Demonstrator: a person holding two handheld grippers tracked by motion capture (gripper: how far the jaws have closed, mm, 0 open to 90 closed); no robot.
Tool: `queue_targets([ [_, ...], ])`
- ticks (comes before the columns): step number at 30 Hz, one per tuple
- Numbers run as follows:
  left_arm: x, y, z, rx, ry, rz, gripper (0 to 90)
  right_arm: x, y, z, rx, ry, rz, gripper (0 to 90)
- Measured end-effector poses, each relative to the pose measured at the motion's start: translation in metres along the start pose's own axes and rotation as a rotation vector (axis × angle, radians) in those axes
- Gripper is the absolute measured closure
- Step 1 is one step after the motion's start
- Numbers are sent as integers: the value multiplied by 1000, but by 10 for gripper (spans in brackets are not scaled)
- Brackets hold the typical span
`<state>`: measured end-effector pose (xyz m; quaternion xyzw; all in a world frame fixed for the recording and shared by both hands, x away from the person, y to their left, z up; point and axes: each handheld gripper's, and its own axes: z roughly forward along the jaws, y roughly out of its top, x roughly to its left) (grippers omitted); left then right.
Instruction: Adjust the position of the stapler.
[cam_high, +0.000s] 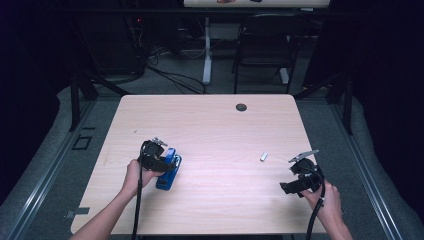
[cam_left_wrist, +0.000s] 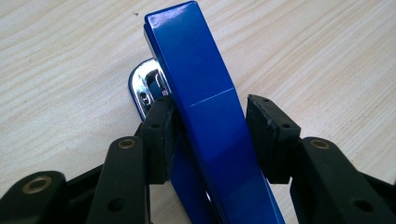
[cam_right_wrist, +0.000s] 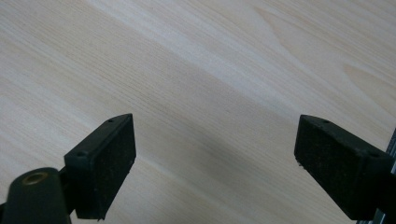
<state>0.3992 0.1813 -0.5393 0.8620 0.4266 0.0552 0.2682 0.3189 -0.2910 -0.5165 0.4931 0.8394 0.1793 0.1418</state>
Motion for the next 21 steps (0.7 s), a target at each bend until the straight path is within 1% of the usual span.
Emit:
queue_targets([
  [1, 0, 0, 0, -4, -13, 16, 549, 0, 0, 0, -1, 1, 0, 123],
  [3, -1, 0, 0, -3, -17, 28, 553, 0, 0, 0, 2, 1, 1, 123],
  [5, 0, -1, 0, -6, -49, 54, 559, -1, 0, 0, 8, -6, -4, 124],
  [6, -1, -1, 1, -6, -48, 59, 564, -1, 0, 0, 8, -6, -4, 124],
  [7, -1, -1, 1, -7, -50, 66, 563, 0, 0, 0, 2, 1, 0, 124],
  [8, -1, -1, 1, -11, -63, 76, 565, 0, 0, 0, -2, 8, 3, 124],
  [9, 0, -2, 1, -15, -84, 73, 569, 0, 0, 0, -3, 8, 2, 124],
  [11, -1, -2, 1, -16, -82, 84, 571, 0, 0, 0, -1, 8, 1, 125],
  [12, 0, -2, 1, -19, -92, 86, 572, 0, 0, 0, 0, 10, 0, 125],
  [14, -1, -3, 1, -20, -94, 92, 574, 0, 0, 0, 1, -1, 0, 126],
  [16, -1, -3, 1, -23, -112, 96, 578, -1, 0, 1, 3, -2, 0, 126],
  [18, -2, -3, 1, -19, -112, 110, 580, -1, 0, 1, 6, -1, -2, 126],
  [19, -3, -3, 1, -19, -119, 108, 581, -1, 0, 1, 6, -1, -2, 127],
  [21, -3, -3, 1, -18, -117, 84, 584, -1, 0, 1, 6, -3, -1, 127],
])
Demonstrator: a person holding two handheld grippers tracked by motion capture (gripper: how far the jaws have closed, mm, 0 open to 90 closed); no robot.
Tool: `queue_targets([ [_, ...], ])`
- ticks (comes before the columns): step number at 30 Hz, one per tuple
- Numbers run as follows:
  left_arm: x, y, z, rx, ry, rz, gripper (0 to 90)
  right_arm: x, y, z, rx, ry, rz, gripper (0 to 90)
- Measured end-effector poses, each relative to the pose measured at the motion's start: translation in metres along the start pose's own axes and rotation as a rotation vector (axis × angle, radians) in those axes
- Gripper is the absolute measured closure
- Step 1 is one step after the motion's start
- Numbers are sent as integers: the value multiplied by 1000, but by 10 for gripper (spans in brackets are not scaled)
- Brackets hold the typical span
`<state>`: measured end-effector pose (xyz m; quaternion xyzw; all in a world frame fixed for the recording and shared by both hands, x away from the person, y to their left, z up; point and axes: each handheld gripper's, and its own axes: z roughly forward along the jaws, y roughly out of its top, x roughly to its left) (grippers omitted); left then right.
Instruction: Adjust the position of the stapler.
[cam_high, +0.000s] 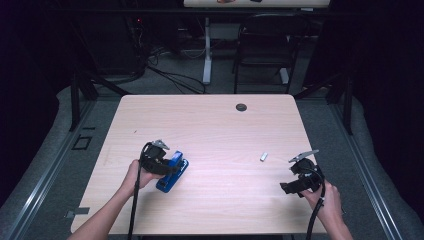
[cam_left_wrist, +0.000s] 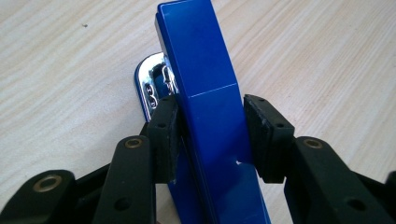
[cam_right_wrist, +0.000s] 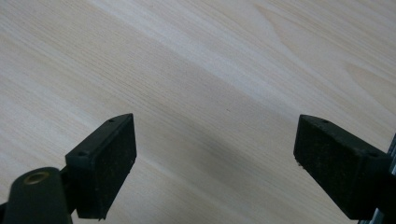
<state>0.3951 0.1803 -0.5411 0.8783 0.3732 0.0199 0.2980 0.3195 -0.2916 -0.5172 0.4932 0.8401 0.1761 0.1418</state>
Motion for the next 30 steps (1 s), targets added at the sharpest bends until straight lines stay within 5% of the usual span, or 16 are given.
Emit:
queue_targets([
  [6, -8, 2, 1, 13, 65, -45, 589, 0, 0, -1, -8, 7, 2, 128],
  [13, -12, 2, 4, 8, 104, -34, 606, 0, 0, -1, -12, 6, 6, 129],
  [21, -10, 0, 3, -7, 69, -1, 607, 0, 0, -1, -3, 6, 2, 130],
  [30, -15, 1, 5, -11, 29, 86, 627, -1, 0, -1, 2, 8, -1, 130],
])
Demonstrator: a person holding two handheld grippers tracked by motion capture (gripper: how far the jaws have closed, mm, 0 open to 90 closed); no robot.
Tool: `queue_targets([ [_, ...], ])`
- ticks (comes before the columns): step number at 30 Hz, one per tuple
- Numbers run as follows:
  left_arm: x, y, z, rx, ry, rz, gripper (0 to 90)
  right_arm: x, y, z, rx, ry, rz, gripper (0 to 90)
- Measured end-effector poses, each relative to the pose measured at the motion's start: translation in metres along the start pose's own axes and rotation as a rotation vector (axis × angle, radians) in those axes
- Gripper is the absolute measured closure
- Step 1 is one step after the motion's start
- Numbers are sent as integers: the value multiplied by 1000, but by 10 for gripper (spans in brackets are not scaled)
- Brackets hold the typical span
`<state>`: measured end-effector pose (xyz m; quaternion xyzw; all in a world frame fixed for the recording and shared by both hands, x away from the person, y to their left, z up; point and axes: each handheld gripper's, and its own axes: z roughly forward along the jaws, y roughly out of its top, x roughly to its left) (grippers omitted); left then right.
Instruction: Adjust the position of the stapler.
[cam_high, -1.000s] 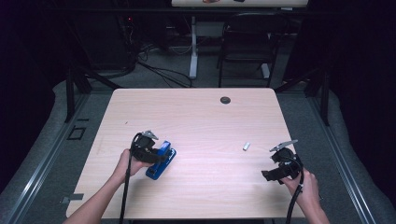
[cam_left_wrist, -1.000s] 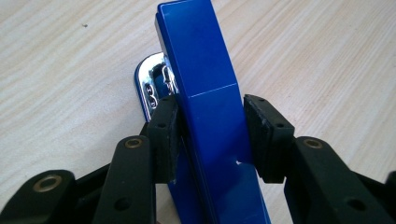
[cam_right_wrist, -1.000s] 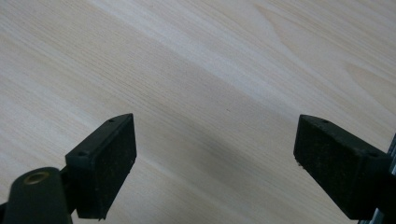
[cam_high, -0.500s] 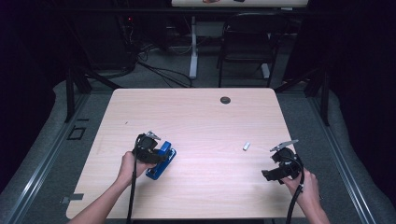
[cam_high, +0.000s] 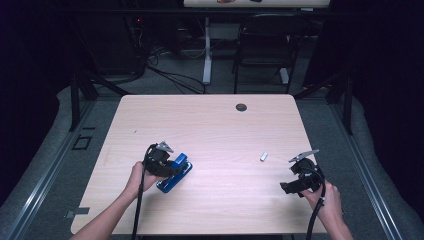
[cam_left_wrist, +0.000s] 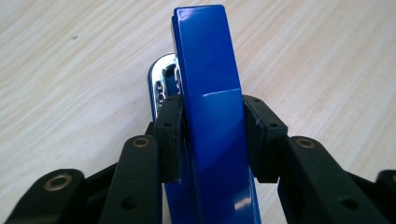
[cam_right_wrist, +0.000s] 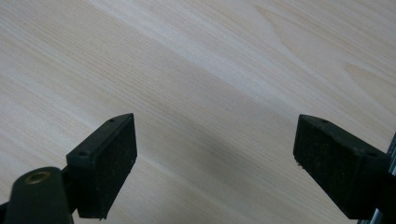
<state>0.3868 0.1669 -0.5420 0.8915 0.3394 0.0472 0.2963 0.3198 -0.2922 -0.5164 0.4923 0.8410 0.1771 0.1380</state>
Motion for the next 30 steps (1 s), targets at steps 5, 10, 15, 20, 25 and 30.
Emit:
queue_targets([
  [5, -1, 1, 1, -6, -16, 29, 630, 0, 0, 0, 2, -2, -1, 130],
  [10, 0, 0, 4, -28, -78, 45, 643, 0, 0, -1, -3, -6, 2, 130],
  [15, 0, 0, 3, -27, -78, 63, 643, 0, -1, -1, -3, -6, 5, 131],
  [20, -3, 2, 6, -27, -95, 107, 650, 0, 0, 0, 4, -1, -2, 131],
  [25, -3, 4, 7, -26, -105, 128, 650, 0, 0, 0, 5, 0, -1, 131],
  [30, -3, 5, 8, -28, -114, 142, 651, 0, 0, 0, 5, 0, 0, 130],
])
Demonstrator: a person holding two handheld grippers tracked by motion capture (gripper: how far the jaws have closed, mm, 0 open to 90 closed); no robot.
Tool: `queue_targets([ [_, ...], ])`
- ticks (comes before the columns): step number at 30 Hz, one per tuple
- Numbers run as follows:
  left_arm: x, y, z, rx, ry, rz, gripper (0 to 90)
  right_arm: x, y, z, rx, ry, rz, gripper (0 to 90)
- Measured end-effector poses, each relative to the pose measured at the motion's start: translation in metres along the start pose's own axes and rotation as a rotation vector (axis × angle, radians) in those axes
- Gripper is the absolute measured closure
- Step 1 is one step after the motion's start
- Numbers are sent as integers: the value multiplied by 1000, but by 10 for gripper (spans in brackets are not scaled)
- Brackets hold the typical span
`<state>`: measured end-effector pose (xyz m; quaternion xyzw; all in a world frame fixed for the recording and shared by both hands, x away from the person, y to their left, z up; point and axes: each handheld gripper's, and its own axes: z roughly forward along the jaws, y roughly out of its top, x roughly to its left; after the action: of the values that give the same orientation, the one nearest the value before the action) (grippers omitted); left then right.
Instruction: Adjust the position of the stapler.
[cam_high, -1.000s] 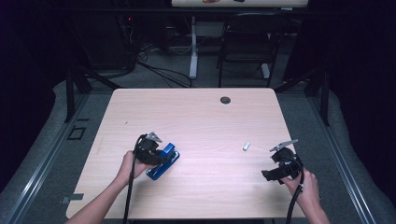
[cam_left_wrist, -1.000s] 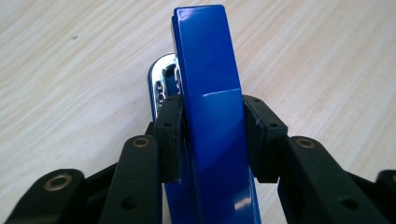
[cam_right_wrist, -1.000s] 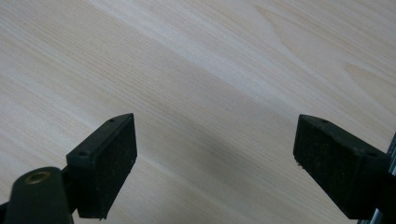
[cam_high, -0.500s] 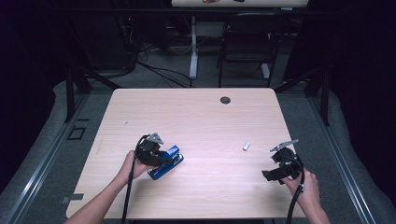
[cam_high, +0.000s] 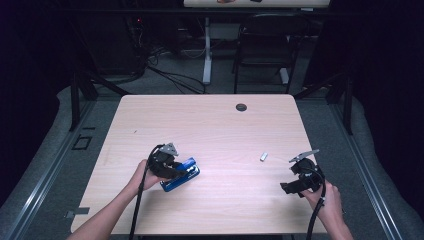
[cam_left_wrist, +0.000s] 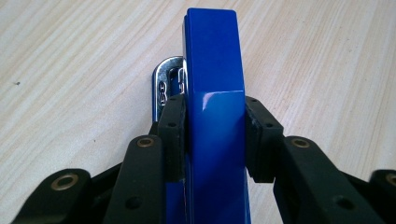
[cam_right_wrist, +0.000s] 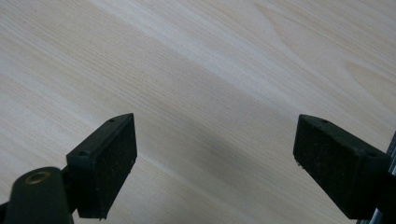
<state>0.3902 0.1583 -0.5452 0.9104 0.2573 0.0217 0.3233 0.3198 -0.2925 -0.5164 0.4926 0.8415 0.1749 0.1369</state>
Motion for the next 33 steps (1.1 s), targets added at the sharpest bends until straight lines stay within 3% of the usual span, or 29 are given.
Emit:
queue_targets([
  [12, -2, 3, 3, -5, -18, 40, 653, 0, 0, -1, -4, -1, 3, 130],
  [30, -13, 13, 12, -9, -60, 135, 655, 1, 1, 1, 5, 9, -3, 130],
  [33, -16, 15, 15, -11, -92, 161, 655, 1, 1, 1, 6, 8, 0, 130],
])
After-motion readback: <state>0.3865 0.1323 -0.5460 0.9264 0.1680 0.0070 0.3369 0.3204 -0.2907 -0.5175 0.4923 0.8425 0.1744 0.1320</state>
